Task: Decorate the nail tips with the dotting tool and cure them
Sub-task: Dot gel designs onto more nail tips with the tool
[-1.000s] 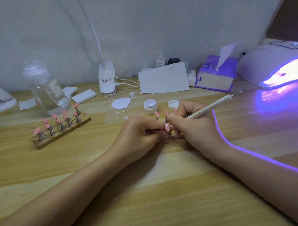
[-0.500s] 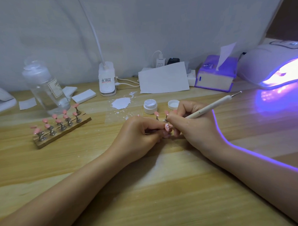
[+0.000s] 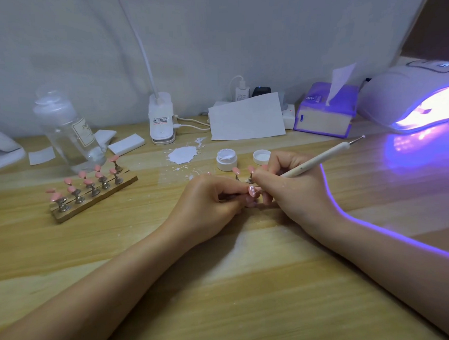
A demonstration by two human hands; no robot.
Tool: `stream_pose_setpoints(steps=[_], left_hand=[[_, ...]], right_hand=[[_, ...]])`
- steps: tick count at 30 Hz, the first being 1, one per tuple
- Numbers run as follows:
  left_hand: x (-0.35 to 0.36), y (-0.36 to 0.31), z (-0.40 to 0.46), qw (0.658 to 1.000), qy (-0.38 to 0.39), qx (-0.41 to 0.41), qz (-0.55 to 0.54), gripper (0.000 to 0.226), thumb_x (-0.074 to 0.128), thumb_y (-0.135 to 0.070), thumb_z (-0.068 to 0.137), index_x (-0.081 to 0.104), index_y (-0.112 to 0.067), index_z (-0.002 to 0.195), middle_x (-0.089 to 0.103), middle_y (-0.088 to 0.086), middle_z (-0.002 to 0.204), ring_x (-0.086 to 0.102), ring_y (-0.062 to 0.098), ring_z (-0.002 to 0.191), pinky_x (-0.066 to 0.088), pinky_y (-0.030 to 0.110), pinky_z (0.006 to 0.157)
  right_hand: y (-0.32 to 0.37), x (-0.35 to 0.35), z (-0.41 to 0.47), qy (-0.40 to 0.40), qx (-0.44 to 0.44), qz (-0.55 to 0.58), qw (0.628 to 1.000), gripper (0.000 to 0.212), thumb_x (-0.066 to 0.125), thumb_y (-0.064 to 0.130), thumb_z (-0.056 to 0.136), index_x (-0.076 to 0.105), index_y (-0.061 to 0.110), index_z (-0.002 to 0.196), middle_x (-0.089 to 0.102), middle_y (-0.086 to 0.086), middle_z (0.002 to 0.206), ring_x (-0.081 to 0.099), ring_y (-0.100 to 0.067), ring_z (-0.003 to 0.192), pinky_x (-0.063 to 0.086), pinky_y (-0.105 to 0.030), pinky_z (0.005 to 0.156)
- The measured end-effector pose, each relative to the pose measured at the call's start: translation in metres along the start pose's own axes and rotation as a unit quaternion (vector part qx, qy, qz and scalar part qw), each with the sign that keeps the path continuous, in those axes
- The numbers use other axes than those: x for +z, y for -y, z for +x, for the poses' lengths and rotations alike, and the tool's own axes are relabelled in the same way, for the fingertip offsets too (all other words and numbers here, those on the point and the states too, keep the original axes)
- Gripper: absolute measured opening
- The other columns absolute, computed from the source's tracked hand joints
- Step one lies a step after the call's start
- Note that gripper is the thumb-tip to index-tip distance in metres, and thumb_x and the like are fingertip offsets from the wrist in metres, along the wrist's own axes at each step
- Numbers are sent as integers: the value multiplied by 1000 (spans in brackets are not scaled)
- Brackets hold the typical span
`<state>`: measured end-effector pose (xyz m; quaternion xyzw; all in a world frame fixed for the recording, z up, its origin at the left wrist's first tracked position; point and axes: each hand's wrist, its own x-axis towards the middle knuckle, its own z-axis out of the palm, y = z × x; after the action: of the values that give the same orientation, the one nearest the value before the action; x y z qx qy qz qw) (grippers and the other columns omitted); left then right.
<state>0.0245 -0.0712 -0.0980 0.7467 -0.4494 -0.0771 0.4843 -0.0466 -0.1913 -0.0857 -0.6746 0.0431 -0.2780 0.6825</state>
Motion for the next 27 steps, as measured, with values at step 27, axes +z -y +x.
stream_pose_setpoints(steps=[27], left_hand=[[0, 0, 0, 1000, 3, 2, 4, 17, 62, 1, 81, 74, -11, 78, 69, -3, 69, 52, -4, 66, 49, 28, 64]], right_hand=[[1, 1, 0, 7, 13, 2, 1000, 38, 56, -9, 75, 35, 8, 48, 45, 2, 33, 50, -10, 35, 40, -13, 39]])
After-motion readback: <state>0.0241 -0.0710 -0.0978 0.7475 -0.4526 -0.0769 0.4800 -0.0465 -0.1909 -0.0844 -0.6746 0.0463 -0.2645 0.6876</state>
